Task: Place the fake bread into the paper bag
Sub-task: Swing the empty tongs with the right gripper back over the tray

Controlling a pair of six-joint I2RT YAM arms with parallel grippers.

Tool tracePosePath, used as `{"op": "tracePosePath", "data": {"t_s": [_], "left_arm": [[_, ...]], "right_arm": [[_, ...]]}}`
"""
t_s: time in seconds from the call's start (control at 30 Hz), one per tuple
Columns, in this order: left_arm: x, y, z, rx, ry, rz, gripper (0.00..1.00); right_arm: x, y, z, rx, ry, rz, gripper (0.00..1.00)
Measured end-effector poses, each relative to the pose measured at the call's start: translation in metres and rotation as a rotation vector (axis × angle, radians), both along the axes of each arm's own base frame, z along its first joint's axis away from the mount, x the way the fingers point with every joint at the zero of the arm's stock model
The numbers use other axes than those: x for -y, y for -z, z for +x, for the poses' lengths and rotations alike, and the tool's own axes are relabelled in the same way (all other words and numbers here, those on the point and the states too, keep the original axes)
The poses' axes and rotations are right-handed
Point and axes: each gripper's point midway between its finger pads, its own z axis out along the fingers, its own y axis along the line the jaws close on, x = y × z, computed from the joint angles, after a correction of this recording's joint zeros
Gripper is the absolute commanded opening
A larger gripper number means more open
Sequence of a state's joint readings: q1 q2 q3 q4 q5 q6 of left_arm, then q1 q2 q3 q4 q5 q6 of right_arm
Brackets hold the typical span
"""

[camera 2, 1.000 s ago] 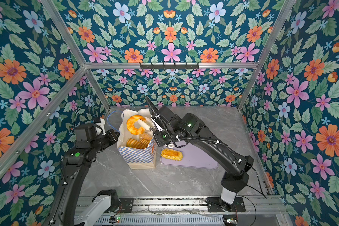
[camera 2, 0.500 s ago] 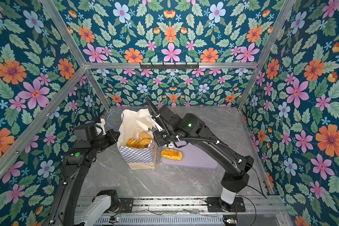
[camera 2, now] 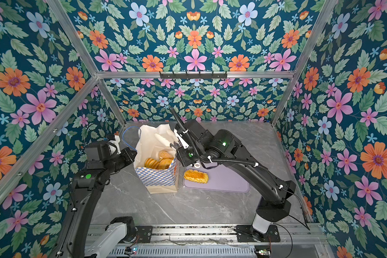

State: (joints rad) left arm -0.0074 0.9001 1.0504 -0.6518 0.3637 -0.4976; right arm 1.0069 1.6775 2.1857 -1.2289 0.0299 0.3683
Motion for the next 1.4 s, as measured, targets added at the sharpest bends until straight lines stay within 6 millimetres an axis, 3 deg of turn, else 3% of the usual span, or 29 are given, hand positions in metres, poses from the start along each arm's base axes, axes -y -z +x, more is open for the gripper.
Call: {"op": "tracePosePath", "data": {"t_s": [0.3,0.67,0.87,1.17,1.4], "left_arm": [[0.0,0.0,0.0,0.002,0.0,0.0,0.05],[0.0,0.0,0.0,0.001,0.0,0.0,0.05],[0.0,0.0,0.0,0.001,0.0,0.0,0.05],[0.0,0.0,0.0,0.001,0.0,0.0,0.05],[0.0,0.0,0.0,0.0,0.0,-0.001,0.05]], "right_arm": [[0.02,-0.022,-0.004,0.058,0.033,0.037,0.41],[0.047,-0.03,0.002,0.115,0.106,0.03,0.41],[0.075,-0.028,0.009,0.108,0.18,0.05,0.41],[0.117,-0.013,0.01,0.063,0.285,0.077,0.43],[0.138,0.015,0.006,0.012,0.343,0.049,0.43]]}}
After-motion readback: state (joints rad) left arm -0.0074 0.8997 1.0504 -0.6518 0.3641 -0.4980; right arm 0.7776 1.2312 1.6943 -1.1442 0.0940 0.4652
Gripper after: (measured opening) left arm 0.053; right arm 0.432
